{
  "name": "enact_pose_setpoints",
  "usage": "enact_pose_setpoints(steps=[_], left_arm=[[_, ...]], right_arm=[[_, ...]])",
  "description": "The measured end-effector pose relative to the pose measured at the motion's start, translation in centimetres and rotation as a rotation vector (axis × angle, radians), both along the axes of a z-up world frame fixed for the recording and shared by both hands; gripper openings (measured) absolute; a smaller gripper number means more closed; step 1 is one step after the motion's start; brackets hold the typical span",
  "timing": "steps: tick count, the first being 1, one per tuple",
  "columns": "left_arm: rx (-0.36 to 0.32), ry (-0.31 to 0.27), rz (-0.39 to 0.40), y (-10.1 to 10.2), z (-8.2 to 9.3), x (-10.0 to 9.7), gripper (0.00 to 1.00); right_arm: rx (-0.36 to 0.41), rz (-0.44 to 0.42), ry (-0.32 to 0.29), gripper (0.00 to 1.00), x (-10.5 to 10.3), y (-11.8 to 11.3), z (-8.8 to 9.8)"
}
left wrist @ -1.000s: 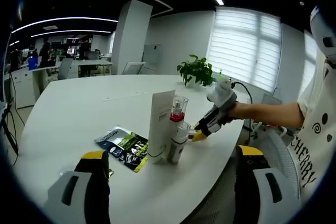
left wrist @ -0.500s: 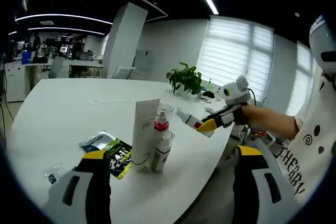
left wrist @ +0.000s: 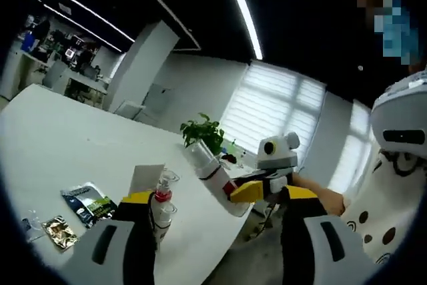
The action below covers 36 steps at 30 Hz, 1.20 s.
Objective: Arrange the skincare products in the storage area until every visible bottle or jar stands upright without overlapping.
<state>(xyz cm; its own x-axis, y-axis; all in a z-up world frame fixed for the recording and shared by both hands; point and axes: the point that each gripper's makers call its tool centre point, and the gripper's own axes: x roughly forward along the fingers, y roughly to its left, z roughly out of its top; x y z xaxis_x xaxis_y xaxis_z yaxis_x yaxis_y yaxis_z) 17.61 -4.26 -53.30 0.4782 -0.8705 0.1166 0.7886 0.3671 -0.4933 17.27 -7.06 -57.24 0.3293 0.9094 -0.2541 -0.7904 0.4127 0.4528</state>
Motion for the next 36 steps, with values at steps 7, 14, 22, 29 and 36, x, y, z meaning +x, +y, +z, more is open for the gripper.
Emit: enact_pose_setpoints(steps=[7, 14, 22, 29, 36], left_arm=[[0.04, 0.003, -0.018, 1.0, -1.1, 1.3, 0.63], [0.086, -0.018, -0.021, 2.3, -2.5, 2.1, 0.38], [0.025, 0.019, -0.085, 2.4, -3.7, 2.8, 0.28], [0.029, 0.042, -0.109, 2.0, -4.4, 2.8, 0.28], [0.075, 0.134, -0.162, 1.5, -5.8, 2.3, 0.23]], right_arm=[[0.011, 0.094, 0.032, 0.2, -1.1, 4.2, -1.1], [0.035, 0.128, 0.06, 0.2, -1.3, 5.4, -1.6], [0.031, 0.136, 0.078, 0.2, -0.9, 5.6, -2.3], [0.034, 0.134, 0.105, 0.2, -0.8, 5.4, -3.2], [-0.064, 0.151, 0.065, 0.2, -1.1, 5.4, -4.9]])
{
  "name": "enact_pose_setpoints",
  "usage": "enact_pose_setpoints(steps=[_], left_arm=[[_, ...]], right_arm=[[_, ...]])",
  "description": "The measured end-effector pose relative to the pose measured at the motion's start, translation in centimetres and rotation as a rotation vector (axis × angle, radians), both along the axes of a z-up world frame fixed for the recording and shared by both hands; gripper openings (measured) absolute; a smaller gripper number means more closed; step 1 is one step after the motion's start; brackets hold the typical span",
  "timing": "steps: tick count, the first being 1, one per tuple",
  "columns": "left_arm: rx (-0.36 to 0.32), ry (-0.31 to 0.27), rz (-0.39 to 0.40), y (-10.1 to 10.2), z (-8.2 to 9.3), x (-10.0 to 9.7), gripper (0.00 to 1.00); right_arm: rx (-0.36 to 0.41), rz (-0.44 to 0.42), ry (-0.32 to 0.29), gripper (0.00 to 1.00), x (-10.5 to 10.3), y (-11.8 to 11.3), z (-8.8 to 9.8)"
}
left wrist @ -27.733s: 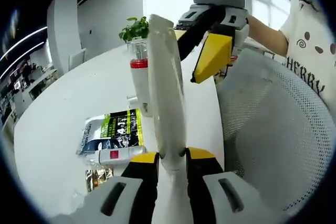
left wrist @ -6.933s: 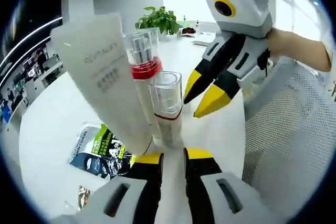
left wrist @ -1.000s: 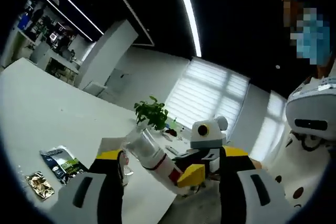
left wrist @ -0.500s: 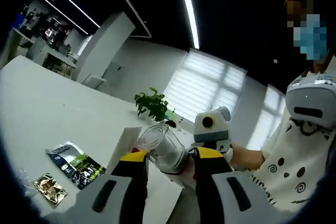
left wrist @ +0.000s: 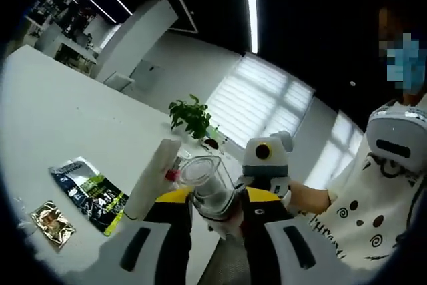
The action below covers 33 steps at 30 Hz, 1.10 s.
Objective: Arrange the skincare products in the storage area until every visible bottle or jar stands upright without overlapping.
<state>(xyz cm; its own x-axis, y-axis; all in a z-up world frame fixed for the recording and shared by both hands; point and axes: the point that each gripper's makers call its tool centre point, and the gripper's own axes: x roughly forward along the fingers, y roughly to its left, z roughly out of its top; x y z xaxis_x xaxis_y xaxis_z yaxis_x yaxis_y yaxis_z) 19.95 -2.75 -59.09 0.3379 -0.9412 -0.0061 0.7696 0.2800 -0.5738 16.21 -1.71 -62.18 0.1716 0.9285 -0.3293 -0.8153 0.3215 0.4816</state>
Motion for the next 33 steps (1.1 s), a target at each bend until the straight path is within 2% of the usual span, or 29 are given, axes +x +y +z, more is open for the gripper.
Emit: enact_pose_setpoints(steps=[2, 3, 5, 8, 10, 14, 16, 21, 25, 27, 30, 33], left_arm=[[0.046, -0.018, -0.021, -0.1, -0.4, -0.2, 0.22], [0.058, -0.023, -0.027, -0.2, -0.5, -0.2, 0.22], [0.089, -0.027, -0.016, -0.3, -0.9, 0.1, 0.2], [0.104, -0.016, -0.011, -0.1, -1.4, 0.6, 0.19], [0.118, -0.018, -0.004, 0.0, -1.6, 0.8, 0.19], [0.145, -0.017, -0.001, 0.1, -2.1, 0.8, 0.19], [0.162, -0.018, -0.003, 0.1, -2.4, 0.9, 0.19], [0.232, -0.038, 0.005, 0.2, -3.2, 1.1, 0.19], [0.284, -0.07, 0.028, 0.6, -3.6, 1.8, 0.19], [0.303, -0.072, 0.031, 0.6, -3.8, 1.9, 0.19], [0.325, -0.083, 0.031, 0.7, -4.0, 1.8, 0.19], [0.334, -0.087, 0.03, 0.5, -4.0, 1.6, 0.19]], right_arm=[[-0.044, 0.001, -0.027, 0.21, 0.0, 0.1, -0.6], [-0.086, -0.006, -0.06, 0.21, 0.3, 0.0, -1.1], [-0.139, -0.026, -0.091, 0.22, 1.0, -0.2, -1.8], [-0.202, -0.041, -0.117, 0.27, 1.5, -0.8, -2.6], [-0.243, -0.041, -0.138, 0.28, 1.5, -1.1, -2.8], [-0.275, -0.052, -0.174, 0.29, 1.6, -1.8, -2.2], [-0.276, -0.064, -0.191, 0.3, 1.8, -2.0, -1.6], [-0.214, -0.116, -0.219, 0.29, 3.0, -2.1, 0.6], [-0.214, -0.109, -0.232, 0.29, 3.4, -1.7, 1.2], [-0.19, -0.134, -0.242, 0.3, 3.9, -1.6, 1.8], [-0.157, -0.135, -0.235, 0.29, 4.0, -1.1, 2.6], [-0.156, -0.132, -0.222, 0.3, 4.3, -0.4, 2.4]])
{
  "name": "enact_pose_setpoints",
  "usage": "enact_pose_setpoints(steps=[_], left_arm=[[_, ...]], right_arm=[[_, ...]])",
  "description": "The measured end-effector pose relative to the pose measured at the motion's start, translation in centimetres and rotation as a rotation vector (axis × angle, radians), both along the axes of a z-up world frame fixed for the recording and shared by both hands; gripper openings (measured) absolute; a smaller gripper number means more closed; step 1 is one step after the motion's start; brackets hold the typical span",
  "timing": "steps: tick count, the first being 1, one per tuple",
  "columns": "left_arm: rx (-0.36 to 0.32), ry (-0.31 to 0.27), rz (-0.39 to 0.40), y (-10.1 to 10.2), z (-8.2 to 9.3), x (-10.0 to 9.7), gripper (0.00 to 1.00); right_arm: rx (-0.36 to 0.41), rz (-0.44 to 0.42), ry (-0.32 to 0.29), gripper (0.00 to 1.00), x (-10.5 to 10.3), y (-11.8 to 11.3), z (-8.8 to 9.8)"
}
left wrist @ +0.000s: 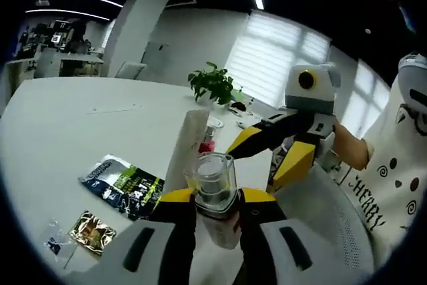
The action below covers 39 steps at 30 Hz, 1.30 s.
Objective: Arrange the skincare products in the storage area until every visible bottle or jar stands upright without overlapping.
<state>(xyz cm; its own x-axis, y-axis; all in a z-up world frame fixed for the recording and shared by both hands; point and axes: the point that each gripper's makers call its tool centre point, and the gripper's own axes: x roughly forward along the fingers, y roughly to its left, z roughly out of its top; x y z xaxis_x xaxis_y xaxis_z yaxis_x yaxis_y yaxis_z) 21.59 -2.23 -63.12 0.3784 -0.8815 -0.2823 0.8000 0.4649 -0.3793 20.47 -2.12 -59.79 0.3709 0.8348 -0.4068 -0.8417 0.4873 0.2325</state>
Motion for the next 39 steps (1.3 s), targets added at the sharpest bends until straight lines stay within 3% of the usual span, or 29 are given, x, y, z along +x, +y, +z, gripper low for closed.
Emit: enact_pose_setpoints(steps=[13, 30, 39], left_arm=[[0.041, -0.024, -0.004, -0.3, -0.3, -0.6, 0.19], [0.166, -0.128, -0.006, -1.3, -1.1, -0.6, 0.19], [0.192, -0.173, -0.035, -1.2, -1.3, -0.4, 0.21]], right_arm=[[0.026, -0.008, 0.033, 0.32, 1.1, 2.4, -0.4], [-0.041, -0.028, 0.018, 0.23, 1.7, 2.8, -2.0], [-0.041, -0.025, -0.004, 0.21, 1.8, 2.2, -2.2]])
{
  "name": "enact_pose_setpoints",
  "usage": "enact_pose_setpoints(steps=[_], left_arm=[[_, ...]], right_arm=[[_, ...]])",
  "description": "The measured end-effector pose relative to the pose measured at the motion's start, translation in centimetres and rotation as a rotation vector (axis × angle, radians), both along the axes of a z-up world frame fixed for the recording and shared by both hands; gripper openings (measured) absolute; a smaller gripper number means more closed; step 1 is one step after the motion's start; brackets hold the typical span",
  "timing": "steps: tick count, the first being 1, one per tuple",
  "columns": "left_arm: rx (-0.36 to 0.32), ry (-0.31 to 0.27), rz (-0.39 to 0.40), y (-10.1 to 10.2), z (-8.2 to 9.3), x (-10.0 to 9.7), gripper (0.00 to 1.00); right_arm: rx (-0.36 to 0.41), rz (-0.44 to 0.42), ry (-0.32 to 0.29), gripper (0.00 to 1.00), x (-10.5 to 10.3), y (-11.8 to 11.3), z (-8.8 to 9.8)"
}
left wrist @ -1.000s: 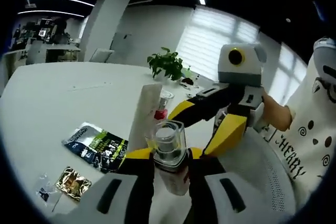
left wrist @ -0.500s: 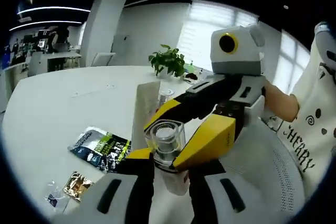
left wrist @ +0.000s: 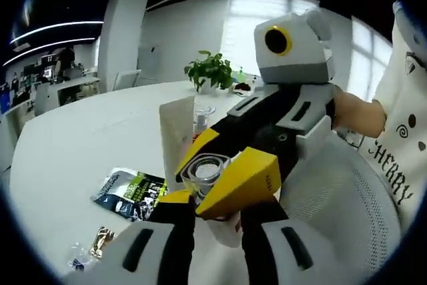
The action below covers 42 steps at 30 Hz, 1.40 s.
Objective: Arrange the skincare products in the storage area until every visible bottle or jar stands upright without overlapping.
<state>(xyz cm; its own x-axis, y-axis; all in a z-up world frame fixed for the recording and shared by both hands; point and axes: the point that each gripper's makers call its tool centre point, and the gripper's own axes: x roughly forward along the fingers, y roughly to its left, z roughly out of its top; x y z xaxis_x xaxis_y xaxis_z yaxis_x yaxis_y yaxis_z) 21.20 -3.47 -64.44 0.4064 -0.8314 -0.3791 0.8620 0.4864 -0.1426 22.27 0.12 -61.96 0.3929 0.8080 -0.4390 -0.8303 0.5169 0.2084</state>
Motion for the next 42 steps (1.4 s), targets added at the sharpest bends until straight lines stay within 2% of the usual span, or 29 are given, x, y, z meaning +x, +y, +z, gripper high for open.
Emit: enact_pose_setpoints(steps=[4, 10, 14, 19, 24, 32, 42], left_arm=[[0.0, -0.041, -0.022, -0.1, 0.2, 0.1, 0.23], [0.043, -0.026, -0.06, -0.5, -1.1, 0.0, 0.3], [0.082, -0.029, -0.079, -0.3, -2.0, -0.1, 0.29], [0.093, -0.053, -0.097, -1.0, -2.1, -0.4, 0.27], [0.11, -0.041, -0.1, -1.1, -2.5, -0.4, 0.25], [0.148, -0.062, -0.1, -1.6, -3.0, -0.1, 0.2], [0.162, -0.057, -0.043, -2.1, -3.9, 0.9, 0.2]], right_arm=[[0.021, -0.003, -0.004, 0.21, -0.2, -0.3, 0.1], [0.045, 0.014, -0.029, 0.21, -0.3, -0.5, 0.6], [0.039, 0.035, -0.05, 0.21, -0.5, -0.6, 0.6], [0.034, 0.041, -0.073, 0.21, -0.5, -0.9, 0.4], [0.03, 0.04, -0.074, 0.21, -0.5, -1.2, -0.1], [-0.027, 0.051, -0.107, 0.21, -0.2, -1.5, -0.7], [-0.108, 0.071, -0.145, 0.22, 0.1, -1.8, -1.3]])
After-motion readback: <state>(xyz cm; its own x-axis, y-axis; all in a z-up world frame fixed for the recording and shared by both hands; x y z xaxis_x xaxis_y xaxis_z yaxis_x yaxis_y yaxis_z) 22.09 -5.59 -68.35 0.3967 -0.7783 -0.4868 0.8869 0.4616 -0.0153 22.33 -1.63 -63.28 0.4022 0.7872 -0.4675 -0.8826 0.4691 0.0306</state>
